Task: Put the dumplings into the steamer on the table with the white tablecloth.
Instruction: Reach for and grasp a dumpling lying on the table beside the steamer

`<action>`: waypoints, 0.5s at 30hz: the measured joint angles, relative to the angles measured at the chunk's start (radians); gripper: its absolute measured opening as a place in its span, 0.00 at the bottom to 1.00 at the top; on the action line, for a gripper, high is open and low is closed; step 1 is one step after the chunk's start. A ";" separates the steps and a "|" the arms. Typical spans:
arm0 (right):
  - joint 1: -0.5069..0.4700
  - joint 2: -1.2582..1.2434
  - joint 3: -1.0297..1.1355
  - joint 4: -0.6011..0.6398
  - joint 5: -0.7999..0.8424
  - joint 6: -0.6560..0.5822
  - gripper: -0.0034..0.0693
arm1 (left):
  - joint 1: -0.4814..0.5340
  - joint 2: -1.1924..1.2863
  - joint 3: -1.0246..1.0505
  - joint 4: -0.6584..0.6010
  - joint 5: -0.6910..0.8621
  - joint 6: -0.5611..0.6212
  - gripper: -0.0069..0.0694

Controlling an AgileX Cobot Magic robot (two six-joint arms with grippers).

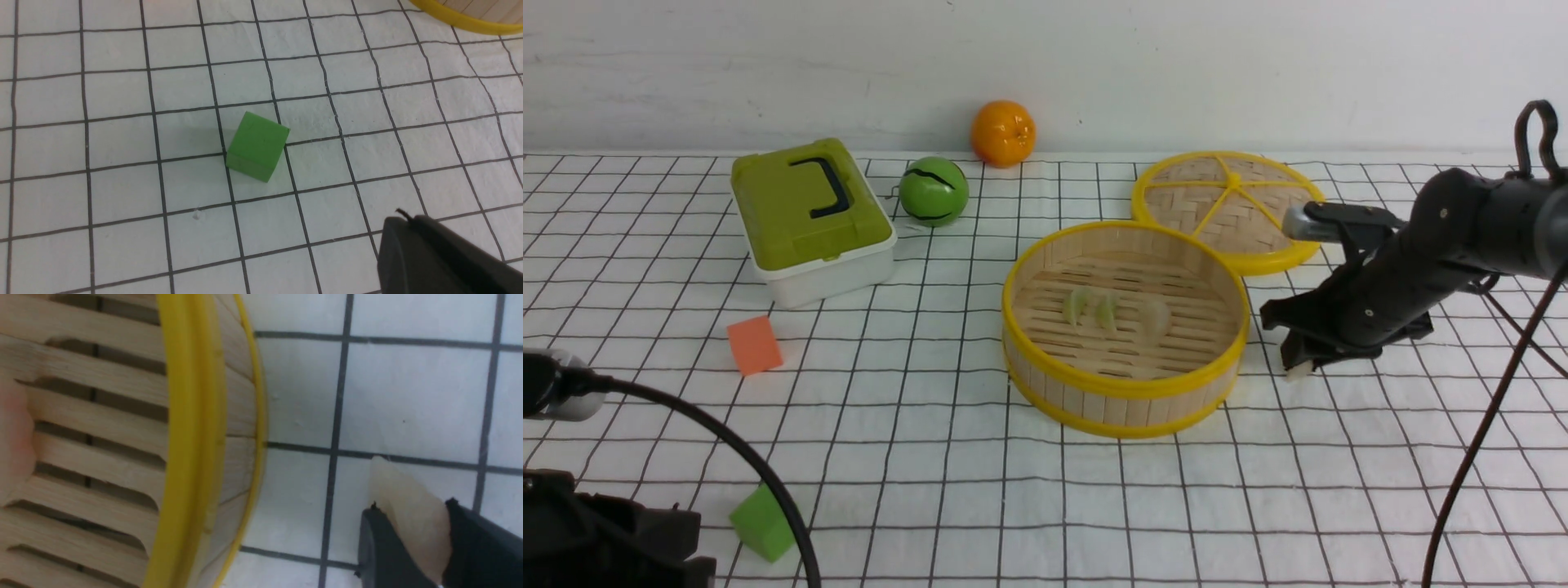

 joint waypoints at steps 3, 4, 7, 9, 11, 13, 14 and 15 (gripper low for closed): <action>0.000 -0.016 -0.003 -0.022 0.011 0.000 0.29 | 0.000 0.000 0.004 0.000 0.000 0.000 0.07; 0.000 -0.020 -0.002 -0.025 0.011 0.000 0.29 | 0.000 0.000 0.005 0.000 0.000 0.000 0.07; 0.000 -0.079 -0.008 -0.053 0.014 0.000 0.29 | 0.000 0.000 0.005 0.000 0.000 0.000 0.08; 0.000 -0.107 -0.020 -0.050 0.015 0.000 0.29 | 0.000 0.000 0.005 0.000 -0.001 0.000 0.08; 0.017 -0.159 -0.058 -0.009 0.014 -0.001 0.29 | 0.000 0.000 0.005 0.000 -0.007 0.000 0.08; 0.037 -0.178 -0.078 0.028 0.009 -0.011 0.28 | 0.000 0.000 0.005 0.000 -0.011 0.000 0.08; 0.055 -0.182 -0.085 0.053 0.004 -0.022 0.28 | 0.000 0.000 0.005 0.000 -0.013 0.000 0.08; 0.069 -0.182 -0.086 0.063 0.003 -0.029 0.28 | 0.000 0.000 0.005 0.000 -0.013 0.000 0.08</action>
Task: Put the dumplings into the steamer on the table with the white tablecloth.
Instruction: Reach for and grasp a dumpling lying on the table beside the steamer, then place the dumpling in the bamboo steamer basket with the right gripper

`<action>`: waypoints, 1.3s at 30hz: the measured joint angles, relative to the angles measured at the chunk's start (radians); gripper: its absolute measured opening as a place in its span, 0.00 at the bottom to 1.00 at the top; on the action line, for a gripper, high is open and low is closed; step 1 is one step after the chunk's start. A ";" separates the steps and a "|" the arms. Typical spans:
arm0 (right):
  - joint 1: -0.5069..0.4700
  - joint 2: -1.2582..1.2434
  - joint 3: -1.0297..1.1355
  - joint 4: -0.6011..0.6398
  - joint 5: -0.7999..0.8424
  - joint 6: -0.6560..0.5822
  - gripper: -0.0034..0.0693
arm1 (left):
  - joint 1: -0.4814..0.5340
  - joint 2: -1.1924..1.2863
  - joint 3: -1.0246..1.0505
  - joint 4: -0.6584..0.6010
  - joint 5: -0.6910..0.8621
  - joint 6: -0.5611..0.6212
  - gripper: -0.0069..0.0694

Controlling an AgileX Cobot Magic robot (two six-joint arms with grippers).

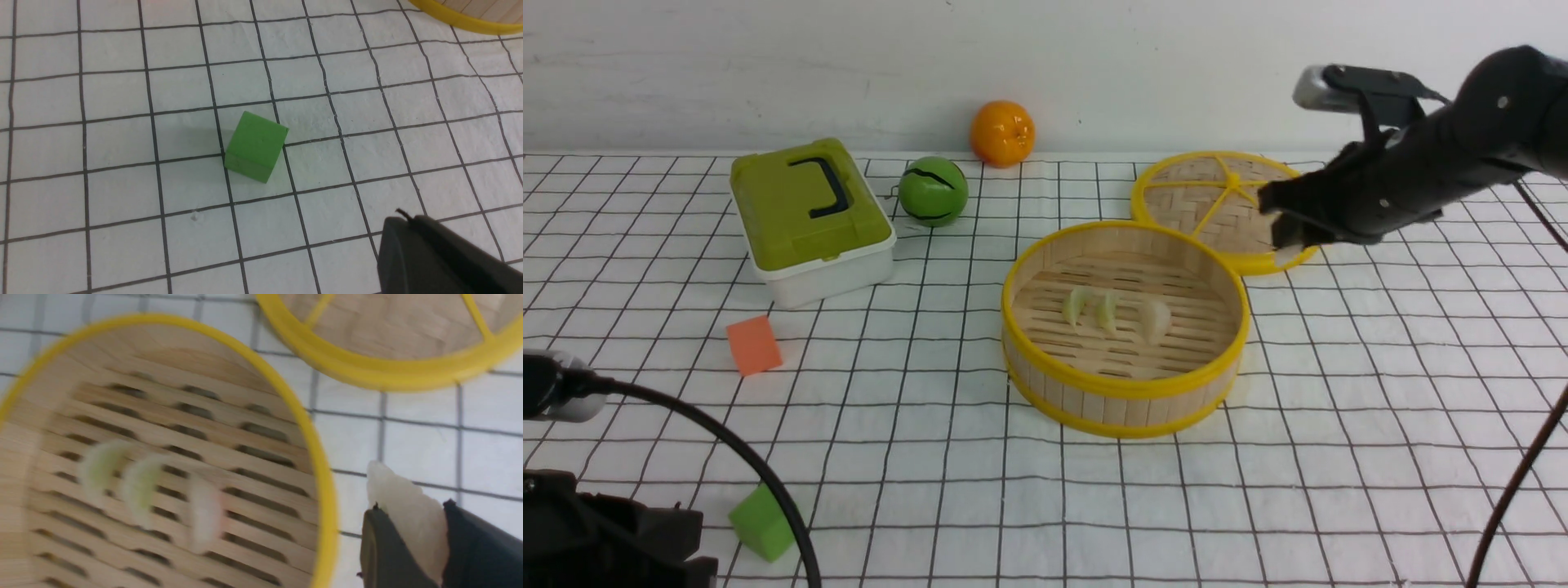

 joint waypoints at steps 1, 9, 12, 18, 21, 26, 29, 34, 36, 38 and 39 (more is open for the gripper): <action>0.036 0.011 -0.002 0.029 -0.007 -0.027 0.28 | 0.000 0.000 0.000 0.000 -0.001 0.000 0.08; 0.114 0.142 0.001 0.162 -0.085 -0.082 0.28 | 0.000 0.000 0.000 0.000 0.000 0.000 0.08; 0.127 0.155 0.001 0.232 -0.128 -0.116 0.28 | 0.000 0.000 0.000 -0.002 0.001 0.000 0.08; 0.162 0.175 0.000 0.331 -0.171 -0.193 0.28 | 0.000 0.000 0.000 -0.004 0.004 0.000 0.08; 0.168 0.186 0.000 0.339 -0.194 -0.200 0.28 | 0.000 0.000 0.000 -0.004 0.005 0.000 0.08; 0.170 0.196 0.000 0.339 -0.240 -0.208 0.38 | 0.000 0.000 0.000 -0.004 0.006 0.000 0.08; 0.170 0.197 0.000 0.318 -0.242 -0.208 0.48 | 0.000 0.000 0.000 -0.004 0.006 0.000 0.08; 0.170 0.198 0.000 0.301 -0.217 -0.208 0.61 | 0.000 0.000 0.000 -0.004 0.010 0.000 0.08; 0.164 0.183 0.000 0.289 -0.177 -0.208 0.64 | 0.000 0.000 0.000 -0.004 0.014 0.000 0.08; 0.149 0.149 0.001 0.280 -0.135 -0.208 0.64 | 0.000 0.000 0.000 -0.006 0.023 0.000 0.08; 0.136 0.121 0.001 0.273 -0.110 -0.208 0.64 | 0.000 0.000 0.000 -0.006 0.030 0.000 0.08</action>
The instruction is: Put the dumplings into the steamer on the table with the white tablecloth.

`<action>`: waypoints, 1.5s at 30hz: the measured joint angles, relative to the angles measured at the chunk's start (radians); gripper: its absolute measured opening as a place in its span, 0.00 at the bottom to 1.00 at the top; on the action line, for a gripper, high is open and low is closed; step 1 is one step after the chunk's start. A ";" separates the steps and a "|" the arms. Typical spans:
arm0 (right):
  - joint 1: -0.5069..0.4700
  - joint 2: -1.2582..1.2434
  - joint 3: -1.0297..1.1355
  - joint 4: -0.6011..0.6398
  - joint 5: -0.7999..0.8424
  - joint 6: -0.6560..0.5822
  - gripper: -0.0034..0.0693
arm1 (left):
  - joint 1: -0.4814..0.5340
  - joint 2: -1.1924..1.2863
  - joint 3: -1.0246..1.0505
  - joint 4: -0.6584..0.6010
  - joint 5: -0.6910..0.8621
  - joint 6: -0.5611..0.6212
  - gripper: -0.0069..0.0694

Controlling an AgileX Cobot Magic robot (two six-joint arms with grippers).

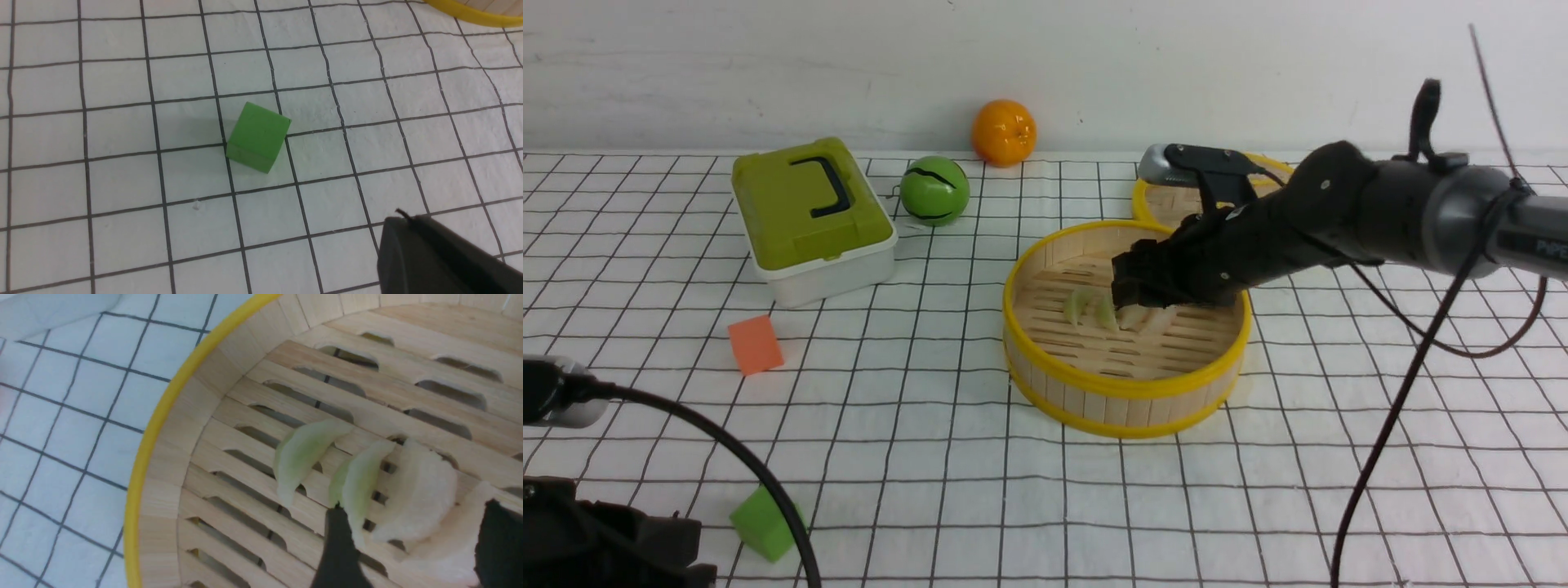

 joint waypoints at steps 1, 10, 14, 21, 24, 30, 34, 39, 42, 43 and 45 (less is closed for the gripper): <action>-0.016 -0.035 0.000 -0.013 0.027 0.000 0.62 | 0.000 0.000 0.000 0.000 0.003 0.000 0.08; -0.189 -0.450 0.000 -0.341 0.371 0.000 0.21 | 0.000 0.000 0.000 0.000 0.007 0.000 0.09; -0.280 -0.674 0.043 -0.444 0.430 0.087 0.02 | 0.000 0.000 0.000 0.000 0.007 0.000 0.09; -0.253 -0.980 0.337 -0.438 0.191 0.092 0.02 | 0.000 0.000 0.000 0.000 0.007 0.000 0.10; -0.216 -1.133 0.577 -0.434 -0.018 0.055 0.02 | 0.000 0.000 0.000 0.000 0.007 0.000 0.10; -0.179 -1.329 0.952 -0.429 -0.341 0.041 0.02 | 0.000 0.000 0.000 0.000 0.007 0.000 0.11; -0.175 -1.417 1.163 -0.425 -0.472 0.038 0.03 | 0.000 0.000 0.000 0.000 0.007 0.000 0.12; -0.175 -1.444 1.331 -0.422 -0.499 0.035 0.03 | 0.000 0.000 0.000 0.000 0.007 0.000 0.12; -0.175 -1.444 1.442 -0.422 -0.495 0.034 0.04 | 0.000 0.000 0.000 0.000 0.007 0.000 0.12; -0.175 -1.444 1.488 -0.422 -0.490 0.034 0.04 | 0.000 0.000 0.000 0.000 0.007 0.000 0.12; -0.175 -1.444 1.542 -0.421 -0.482 0.034 0.04 | 0.000 0.000 0.000 0.000 0.007 0.000 0.12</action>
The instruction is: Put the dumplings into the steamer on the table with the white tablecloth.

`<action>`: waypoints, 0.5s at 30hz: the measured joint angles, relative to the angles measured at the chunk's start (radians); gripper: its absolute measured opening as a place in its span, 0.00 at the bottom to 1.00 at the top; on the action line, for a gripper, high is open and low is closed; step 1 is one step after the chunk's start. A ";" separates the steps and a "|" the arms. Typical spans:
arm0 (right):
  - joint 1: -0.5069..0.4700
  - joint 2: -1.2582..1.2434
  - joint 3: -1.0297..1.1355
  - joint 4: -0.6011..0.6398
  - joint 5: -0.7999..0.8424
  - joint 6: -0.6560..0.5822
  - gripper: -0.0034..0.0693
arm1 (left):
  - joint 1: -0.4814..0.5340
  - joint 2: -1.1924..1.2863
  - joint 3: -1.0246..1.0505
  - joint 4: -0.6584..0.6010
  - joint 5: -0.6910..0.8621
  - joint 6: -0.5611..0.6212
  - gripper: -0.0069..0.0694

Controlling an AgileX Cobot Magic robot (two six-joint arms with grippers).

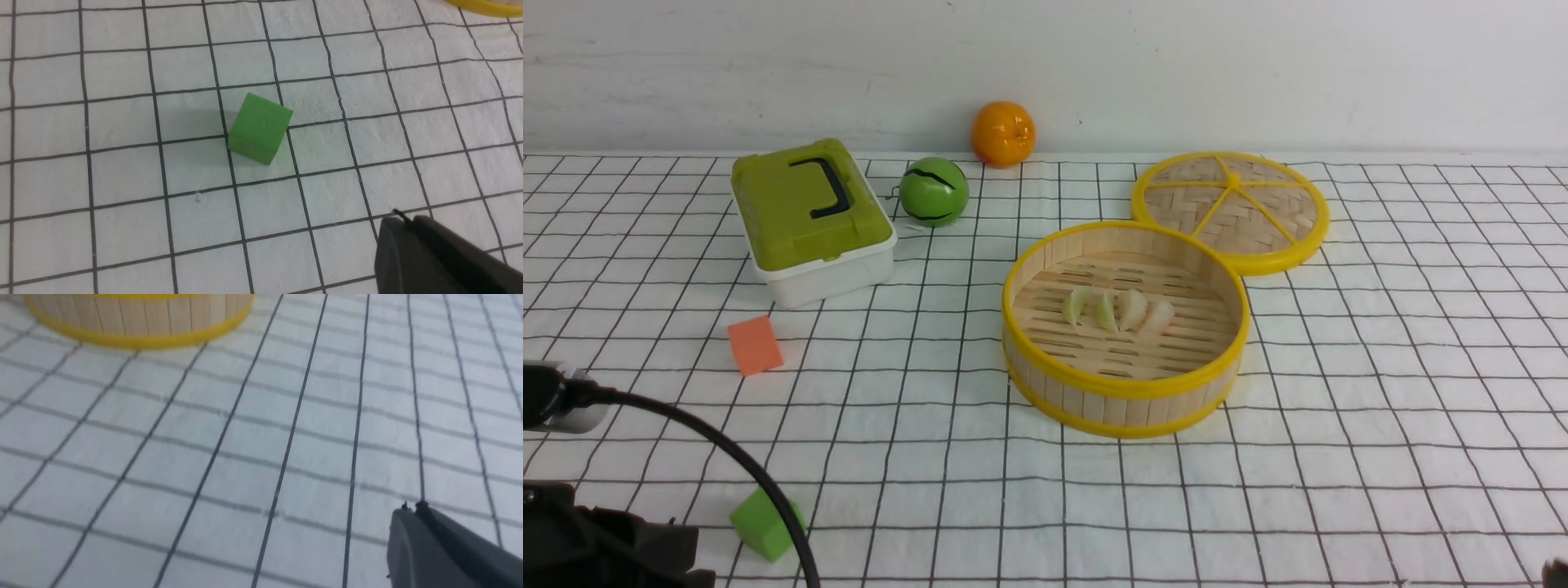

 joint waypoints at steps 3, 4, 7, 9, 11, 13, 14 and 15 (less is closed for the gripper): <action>0.000 -0.002 0.027 0.003 0.079 0.000 0.04 | 0.000 0.000 0.000 0.000 0.000 0.000 0.12; 0.000 -0.002 0.030 0.003 0.106 -0.001 0.04 | 0.000 0.000 0.000 0.000 0.000 0.000 0.13; 0.000 -0.043 0.032 0.003 0.134 -0.001 0.05 | 0.000 0.000 0.000 0.000 0.000 0.000 0.13; 0.000 -0.099 0.032 0.003 0.151 -0.001 0.05 | 0.000 0.000 0.000 0.000 0.000 0.000 0.13; 0.000 -0.238 0.032 0.003 0.191 -0.002 0.05 | 0.000 0.000 0.000 0.000 0.003 0.000 0.13; -0.001 -0.351 0.032 0.003 0.217 -0.002 0.06 | 0.000 0.000 0.000 0.000 0.003 0.000 0.13; -0.001 -0.425 0.032 0.003 0.235 -0.004 0.06 | 0.000 0.000 0.000 0.000 0.004 0.000 0.13; -0.001 -0.437 0.032 0.003 0.238 -0.004 0.06 | 0.000 0.000 0.000 0.000 0.004 0.000 0.13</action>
